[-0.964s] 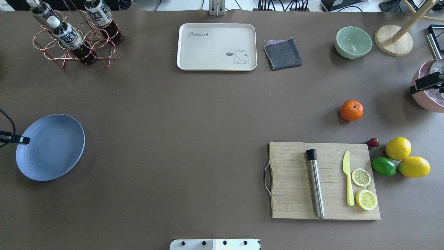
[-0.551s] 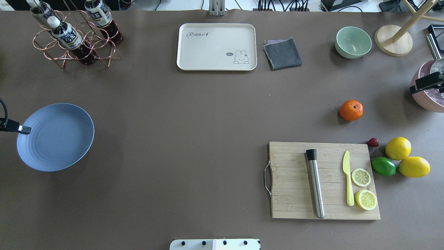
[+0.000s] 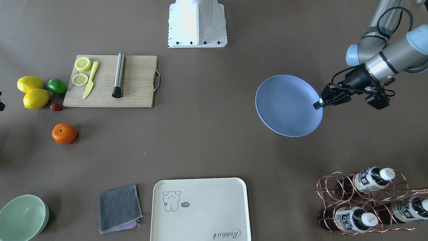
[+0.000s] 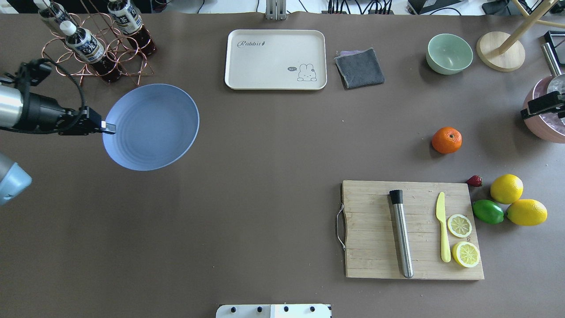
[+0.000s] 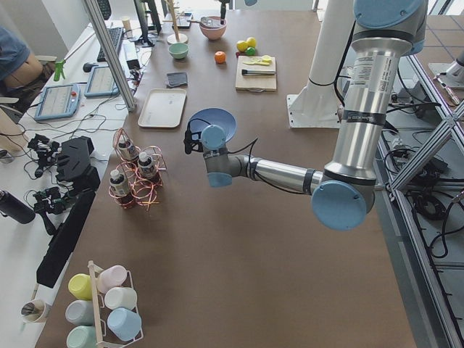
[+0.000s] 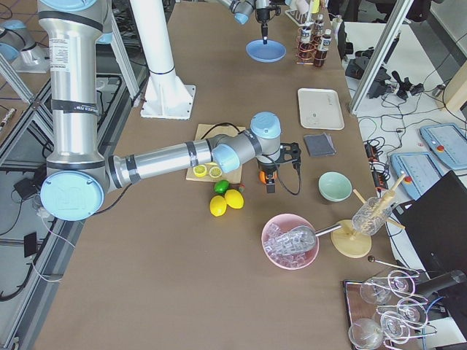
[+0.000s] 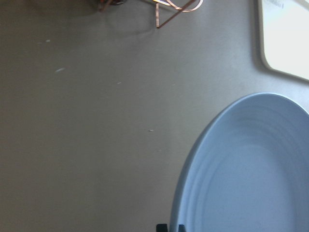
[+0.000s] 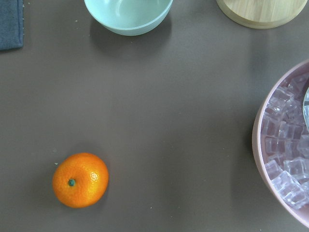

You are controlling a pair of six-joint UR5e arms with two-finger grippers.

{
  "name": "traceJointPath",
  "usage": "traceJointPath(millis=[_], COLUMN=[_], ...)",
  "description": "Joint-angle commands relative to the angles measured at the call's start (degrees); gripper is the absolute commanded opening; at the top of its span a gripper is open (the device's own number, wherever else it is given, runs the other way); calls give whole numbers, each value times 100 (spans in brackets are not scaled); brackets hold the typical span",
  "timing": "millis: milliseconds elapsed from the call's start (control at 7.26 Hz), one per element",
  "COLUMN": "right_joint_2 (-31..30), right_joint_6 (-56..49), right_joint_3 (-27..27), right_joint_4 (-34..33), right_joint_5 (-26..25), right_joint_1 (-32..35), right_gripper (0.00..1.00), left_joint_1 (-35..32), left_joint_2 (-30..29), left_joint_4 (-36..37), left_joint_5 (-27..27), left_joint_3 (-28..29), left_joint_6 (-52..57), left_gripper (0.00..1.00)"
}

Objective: Pick orange to plate
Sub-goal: 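Slide the blue plate toward the table center with the left gripper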

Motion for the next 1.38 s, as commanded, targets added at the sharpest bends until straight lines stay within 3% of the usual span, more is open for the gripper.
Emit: traceJointPath(millis=[0, 275, 551, 688, 826, 964, 1239], right_joint_2=[-6, -6, -6, 2, 55, 107, 414], right_joint_6=[0, 0, 0, 0, 9, 192, 1121], right_joint_3=[-9, -27, -35, -35, -35, -35, -53], right_joint_4=[0, 0, 0, 0, -9, -35, -62], right_joint_5=[-2, -2, 15, 42, 51, 51, -28], right_joint_1=[0, 0, 0, 0, -9, -35, -341], right_gripper=[100, 100, 100, 100, 100, 99, 97], left_joint_1=[1436, 1960, 1971, 1910, 1674, 1098, -272], left_joint_2=[-1185, -1943, -2060, -2034, -1930, -1537, -467], left_joint_4=[1393, 1751, 1699, 1690, 1768, 2021, 2269], left_joint_5=[1473, 2338, 2490, 2473, 2264, 1392, -16], left_joint_3=[40, 669, 928, 885, 606, 220, -423], left_joint_6=[-136, -127, -92, -31, -4, 144, 1798], left_gripper=[0, 0, 0, 97, 98, 98, 98])
